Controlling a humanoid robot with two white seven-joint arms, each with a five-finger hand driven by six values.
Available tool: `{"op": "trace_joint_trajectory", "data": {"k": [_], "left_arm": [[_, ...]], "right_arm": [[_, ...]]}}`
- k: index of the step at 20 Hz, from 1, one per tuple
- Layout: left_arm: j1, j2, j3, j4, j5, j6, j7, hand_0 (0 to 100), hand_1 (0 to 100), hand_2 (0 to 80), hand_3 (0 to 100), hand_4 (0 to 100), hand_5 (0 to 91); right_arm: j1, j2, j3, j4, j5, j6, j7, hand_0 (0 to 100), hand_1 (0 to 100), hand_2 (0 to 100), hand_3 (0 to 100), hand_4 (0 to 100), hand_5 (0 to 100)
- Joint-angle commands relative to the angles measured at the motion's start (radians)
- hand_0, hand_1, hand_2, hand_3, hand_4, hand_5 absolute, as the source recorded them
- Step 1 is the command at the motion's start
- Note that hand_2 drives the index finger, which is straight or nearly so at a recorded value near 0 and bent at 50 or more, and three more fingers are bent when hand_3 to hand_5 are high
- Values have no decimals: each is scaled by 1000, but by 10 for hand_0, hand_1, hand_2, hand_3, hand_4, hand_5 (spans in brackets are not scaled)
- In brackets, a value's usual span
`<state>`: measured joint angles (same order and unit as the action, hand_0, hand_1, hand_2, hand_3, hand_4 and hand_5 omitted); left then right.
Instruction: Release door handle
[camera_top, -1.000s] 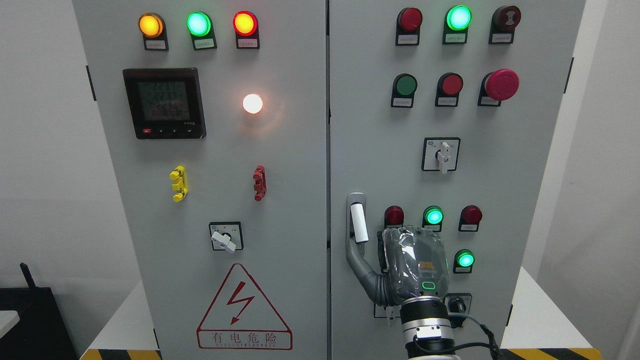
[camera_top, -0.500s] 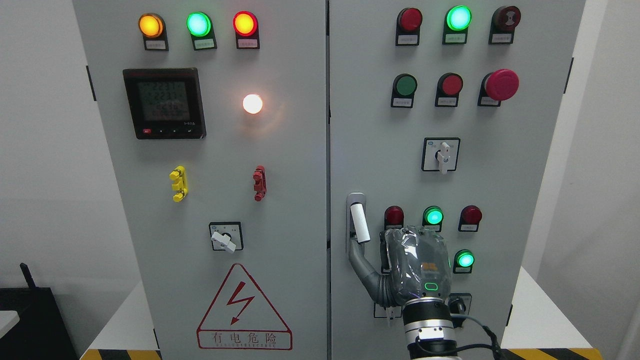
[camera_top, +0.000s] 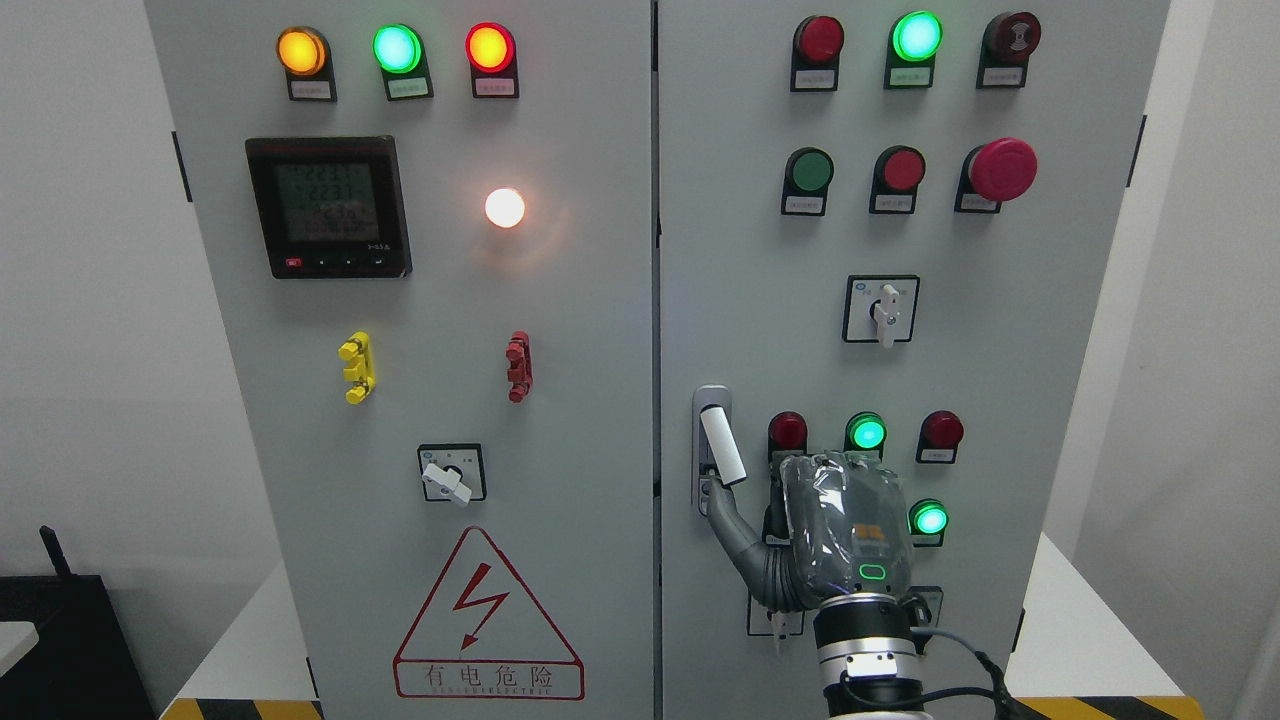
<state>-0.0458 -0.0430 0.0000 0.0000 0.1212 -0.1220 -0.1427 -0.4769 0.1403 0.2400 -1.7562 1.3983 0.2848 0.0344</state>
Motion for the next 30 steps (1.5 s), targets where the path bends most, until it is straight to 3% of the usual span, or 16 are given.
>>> {"op": "trace_joint_trajectory", "data": {"k": [1, 30], "left_arm": [[0, 0, 11, 17, 0, 1, 0, 120, 389, 0, 0, 0, 0], [0, 0, 11, 17, 0, 1, 0, 120, 389, 0, 0, 0, 0]], "right_arm": [[-2, -4, -15, -8, -1, -3, -1, 447, 135, 1000, 1000, 989, 944], [-11, -16, -33, -22, 1, -6, -1, 463, 138, 1000, 1000, 991, 948]]}}
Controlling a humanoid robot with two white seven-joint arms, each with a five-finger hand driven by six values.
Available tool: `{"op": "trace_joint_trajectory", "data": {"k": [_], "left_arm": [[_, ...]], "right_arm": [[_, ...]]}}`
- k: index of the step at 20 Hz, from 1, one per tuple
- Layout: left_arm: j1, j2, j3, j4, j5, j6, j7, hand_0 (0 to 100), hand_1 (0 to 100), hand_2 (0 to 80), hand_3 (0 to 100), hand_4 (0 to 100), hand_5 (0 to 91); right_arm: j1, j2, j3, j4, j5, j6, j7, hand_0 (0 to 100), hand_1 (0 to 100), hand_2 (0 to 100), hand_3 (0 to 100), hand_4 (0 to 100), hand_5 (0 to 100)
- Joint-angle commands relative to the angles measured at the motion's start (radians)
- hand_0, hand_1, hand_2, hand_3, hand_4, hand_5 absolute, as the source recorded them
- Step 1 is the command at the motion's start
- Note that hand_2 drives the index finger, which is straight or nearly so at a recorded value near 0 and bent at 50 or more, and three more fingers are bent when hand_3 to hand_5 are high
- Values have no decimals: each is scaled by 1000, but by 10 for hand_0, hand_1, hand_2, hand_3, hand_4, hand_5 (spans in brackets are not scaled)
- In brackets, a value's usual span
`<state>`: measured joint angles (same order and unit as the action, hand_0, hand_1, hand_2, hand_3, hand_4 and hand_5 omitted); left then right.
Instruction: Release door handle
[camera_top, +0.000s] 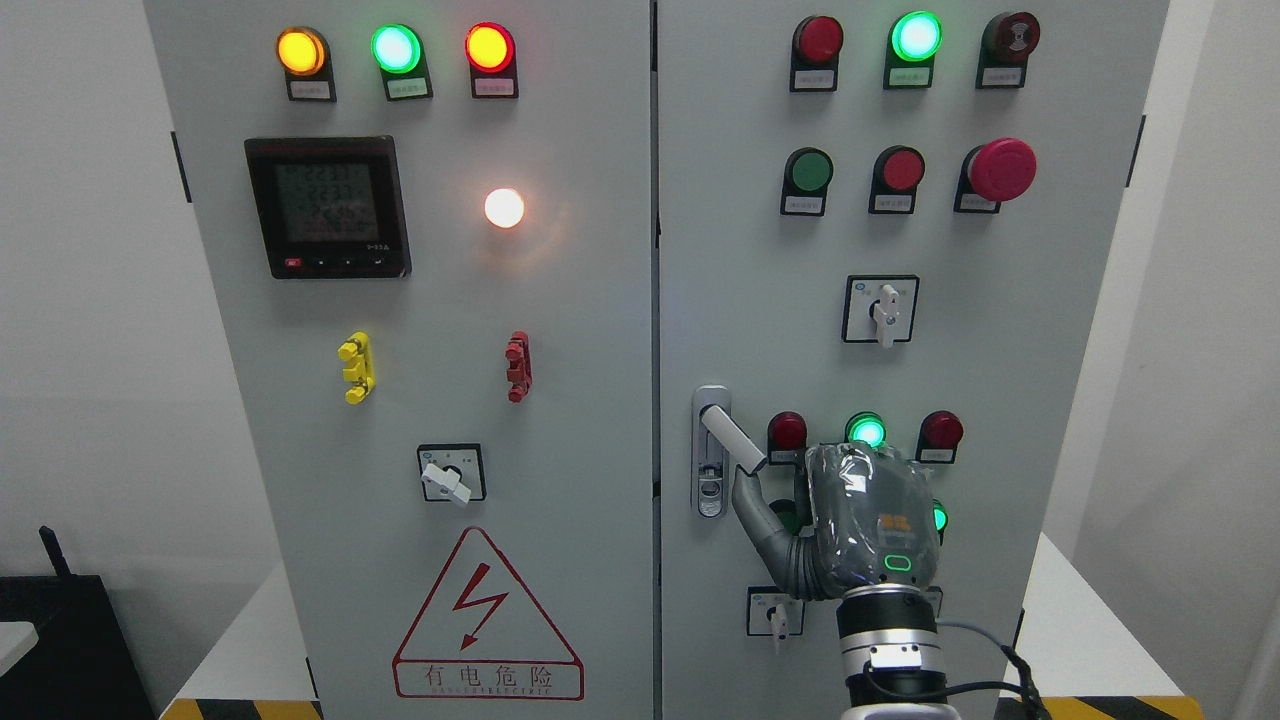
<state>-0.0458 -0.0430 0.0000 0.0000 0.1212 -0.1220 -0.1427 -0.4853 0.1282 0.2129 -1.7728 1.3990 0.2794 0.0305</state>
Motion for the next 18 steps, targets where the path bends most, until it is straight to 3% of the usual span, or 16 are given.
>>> {"op": "trace_joint_trajectory", "data": {"k": [1, 18], "left_arm": [[0, 0, 11, 17, 0, 1, 0, 120, 389, 0, 0, 0, 0], [0, 0, 11, 17, 0, 1, 0, 120, 389, 0, 0, 0, 0]], "right_arm": [[-4, -4, -6, -5, 0, 0, 3, 464, 138, 1000, 1000, 991, 949], [-30, -4, -26, -5, 0, -5, 5, 468, 138, 1000, 1000, 991, 950]]}}
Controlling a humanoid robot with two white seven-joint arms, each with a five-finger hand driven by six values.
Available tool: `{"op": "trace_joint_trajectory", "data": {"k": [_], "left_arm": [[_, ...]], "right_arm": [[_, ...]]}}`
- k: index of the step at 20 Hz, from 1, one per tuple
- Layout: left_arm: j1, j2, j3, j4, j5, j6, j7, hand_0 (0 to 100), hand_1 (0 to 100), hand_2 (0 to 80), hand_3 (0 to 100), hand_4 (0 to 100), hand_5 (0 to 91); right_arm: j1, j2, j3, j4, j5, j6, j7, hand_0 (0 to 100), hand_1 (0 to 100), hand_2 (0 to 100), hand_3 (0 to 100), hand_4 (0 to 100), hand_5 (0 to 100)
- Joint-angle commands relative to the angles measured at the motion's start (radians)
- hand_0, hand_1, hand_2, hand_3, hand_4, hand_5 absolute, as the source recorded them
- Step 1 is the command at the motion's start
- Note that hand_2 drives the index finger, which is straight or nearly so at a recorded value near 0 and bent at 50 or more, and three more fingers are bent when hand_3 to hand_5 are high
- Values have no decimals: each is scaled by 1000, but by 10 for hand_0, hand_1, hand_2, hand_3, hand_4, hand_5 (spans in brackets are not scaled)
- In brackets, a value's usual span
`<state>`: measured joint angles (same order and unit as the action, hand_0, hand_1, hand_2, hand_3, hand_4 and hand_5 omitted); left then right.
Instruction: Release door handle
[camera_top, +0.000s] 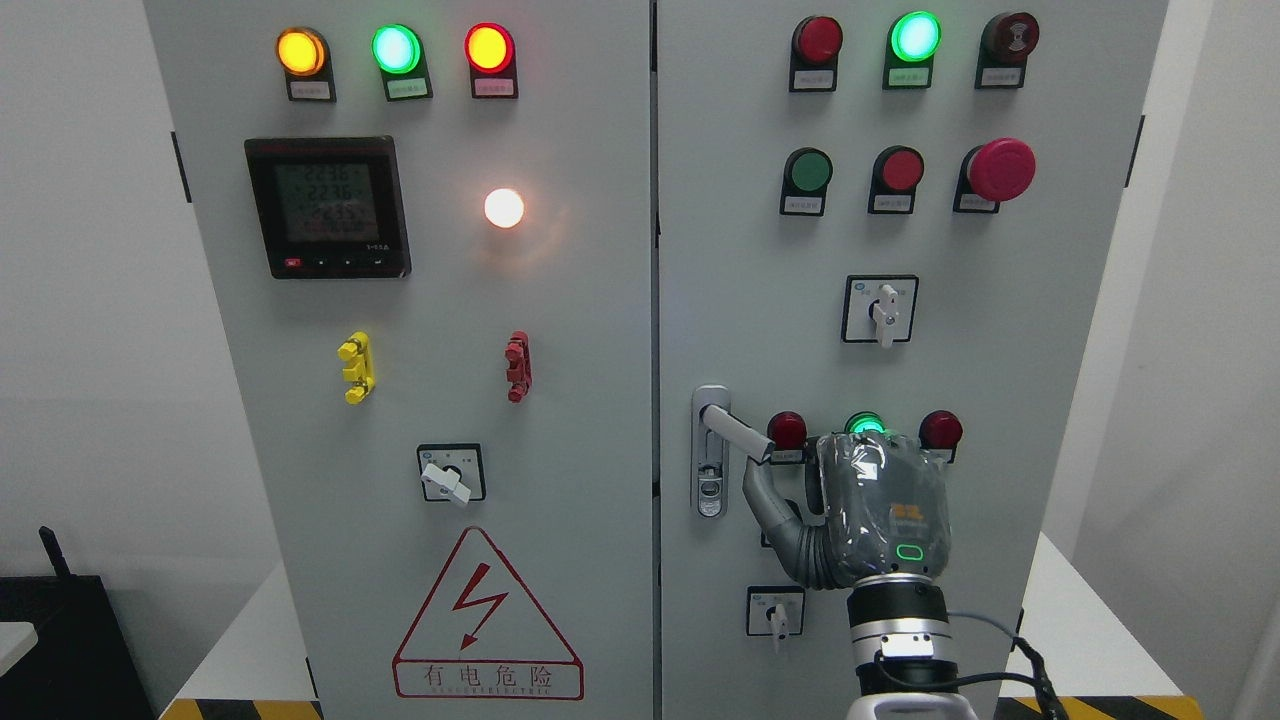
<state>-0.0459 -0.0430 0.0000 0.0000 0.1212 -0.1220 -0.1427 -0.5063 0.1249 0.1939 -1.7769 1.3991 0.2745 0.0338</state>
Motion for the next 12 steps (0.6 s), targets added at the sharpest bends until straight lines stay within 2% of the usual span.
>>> {"op": "trace_joint_trajectory", "data": {"k": [1, 12], "left_arm": [[0, 0, 11, 17, 0, 1, 0, 120, 389, 0, 0, 0, 0], [1, 0, 11, 17, 0, 1, 0, 120, 389, 0, 0, 0, 0]], "right_arm": [[-9, -1, -7, -1, 0, 0, 0, 469, 138, 1000, 1000, 991, 950], [-3, -8, -5, -2, -3, -1, -2, 471, 138, 1000, 1000, 990, 950]]}}
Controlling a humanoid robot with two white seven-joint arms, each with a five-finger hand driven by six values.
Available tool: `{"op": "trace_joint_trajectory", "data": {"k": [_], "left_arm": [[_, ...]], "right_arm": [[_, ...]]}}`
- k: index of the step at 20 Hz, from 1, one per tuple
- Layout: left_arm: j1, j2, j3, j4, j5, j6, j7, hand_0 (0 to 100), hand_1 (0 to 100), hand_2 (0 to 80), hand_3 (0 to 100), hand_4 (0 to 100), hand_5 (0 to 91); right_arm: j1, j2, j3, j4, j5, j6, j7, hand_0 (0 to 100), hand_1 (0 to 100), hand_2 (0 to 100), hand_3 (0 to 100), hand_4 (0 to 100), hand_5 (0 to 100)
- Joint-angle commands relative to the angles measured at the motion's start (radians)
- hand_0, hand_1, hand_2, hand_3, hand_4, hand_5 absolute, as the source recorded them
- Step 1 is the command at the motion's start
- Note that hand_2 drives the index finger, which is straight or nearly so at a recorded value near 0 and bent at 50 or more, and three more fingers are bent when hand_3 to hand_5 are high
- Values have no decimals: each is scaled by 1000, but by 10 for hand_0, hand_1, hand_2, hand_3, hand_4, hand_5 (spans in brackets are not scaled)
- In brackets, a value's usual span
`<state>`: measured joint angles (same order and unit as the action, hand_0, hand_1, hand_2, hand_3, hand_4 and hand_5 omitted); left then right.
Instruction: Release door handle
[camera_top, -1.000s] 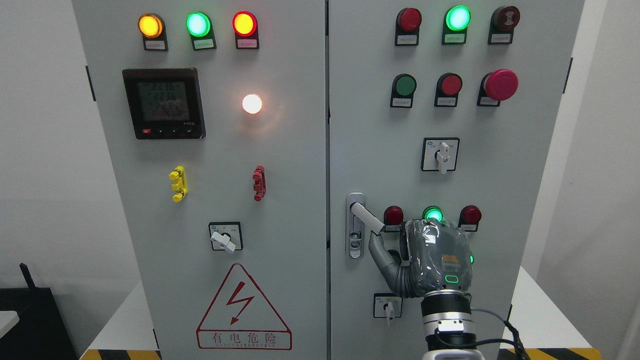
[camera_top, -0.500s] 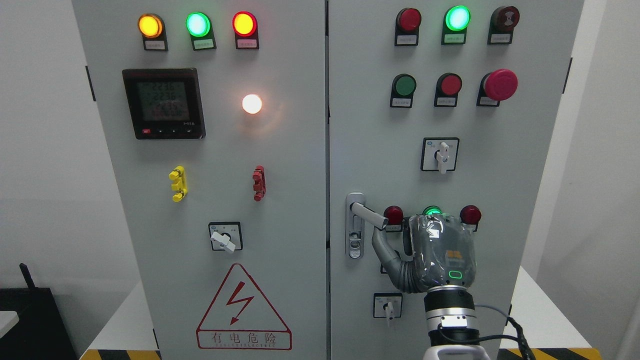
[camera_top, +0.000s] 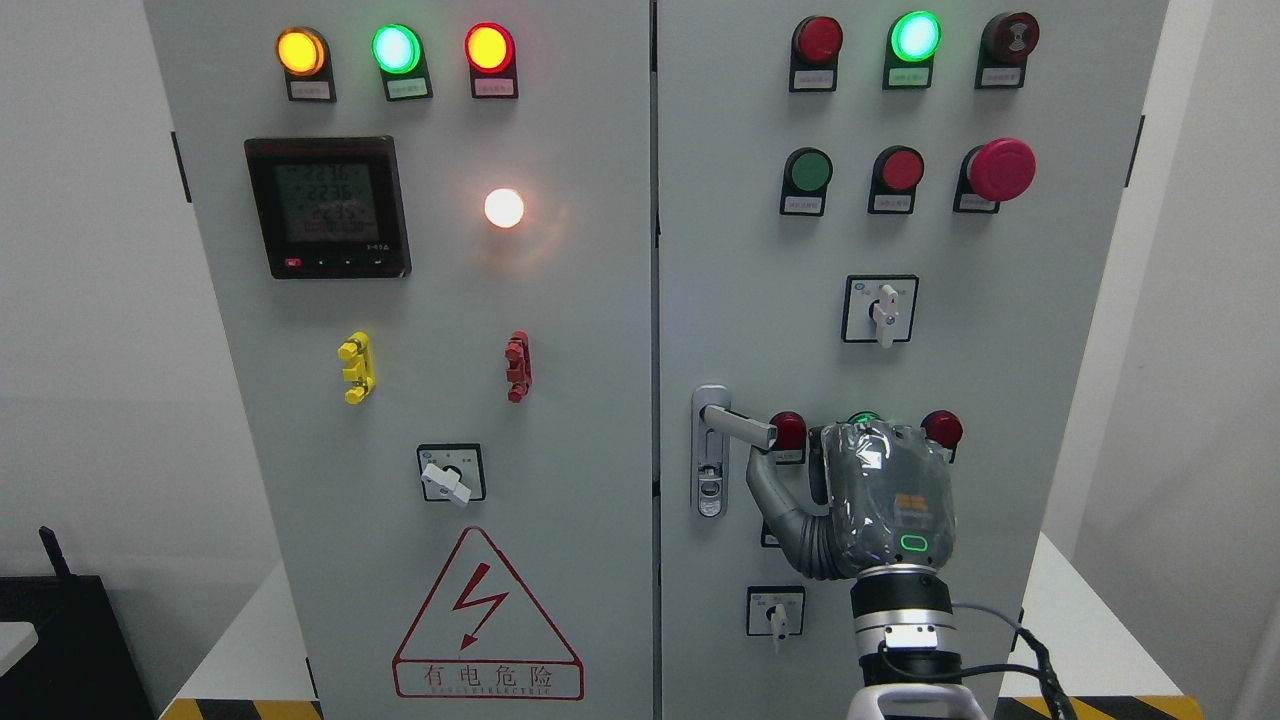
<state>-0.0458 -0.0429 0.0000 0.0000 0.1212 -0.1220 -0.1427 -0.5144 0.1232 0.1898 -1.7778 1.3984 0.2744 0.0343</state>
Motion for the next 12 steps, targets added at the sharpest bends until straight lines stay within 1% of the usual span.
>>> {"op": "trace_joint_trajectory", "data": {"k": [1, 3, 5, 7, 8, 9, 10, 11, 12], "left_arm": [[0, 0, 11, 17, 0, 1, 0, 120, 389, 0, 0, 0, 0], [0, 0, 11, 17, 0, -1, 0, 120, 389, 0, 0, 0, 0], [1, 0, 11, 17, 0, -1, 0, 120, 389, 0, 0, 0, 0], [0, 0, 11, 17, 0, 1, 0, 120, 389, 0, 0, 0, 0], [0, 0, 11, 17, 0, 1, 0, 120, 389, 0, 0, 0, 0], [1, 0, 11, 17, 0, 1, 0, 120, 389, 0, 0, 0, 0], [0, 0, 11, 17, 0, 1, 0, 120, 389, 0, 0, 0, 0], [0, 0, 11, 17, 0, 1, 0, 120, 389, 0, 0, 0, 0], [0, 0, 11, 17, 0, 1, 0, 120, 389, 0, 0, 0, 0]], "right_arm": [[10, -8, 0, -9, -2, -1, -4, 472, 138, 1000, 1000, 990, 950], [34, -10, 0, -25, -4, -7, -22, 472, 138, 1000, 1000, 990, 950], [68, -19, 0, -54, -4, -32, -43, 474, 139, 1000, 1000, 990, 950], [117, -43, -1, -95, -4, -73, -77, 483, 140, 1000, 1000, 989, 948], [148, -62, -4, -118, -6, -95, -102, 486, 141, 998, 1000, 987, 947], [181, -80, -9, -138, -6, -118, -129, 492, 140, 973, 1000, 932, 930], [224, -99, -22, -165, -9, -156, -160, 500, 139, 932, 1000, 883, 891], [269, -105, -44, -193, -10, -196, -187, 502, 140, 890, 1000, 865, 868], [322, -105, -71, -221, -15, -243, -206, 506, 141, 798, 1000, 844, 817]]}}
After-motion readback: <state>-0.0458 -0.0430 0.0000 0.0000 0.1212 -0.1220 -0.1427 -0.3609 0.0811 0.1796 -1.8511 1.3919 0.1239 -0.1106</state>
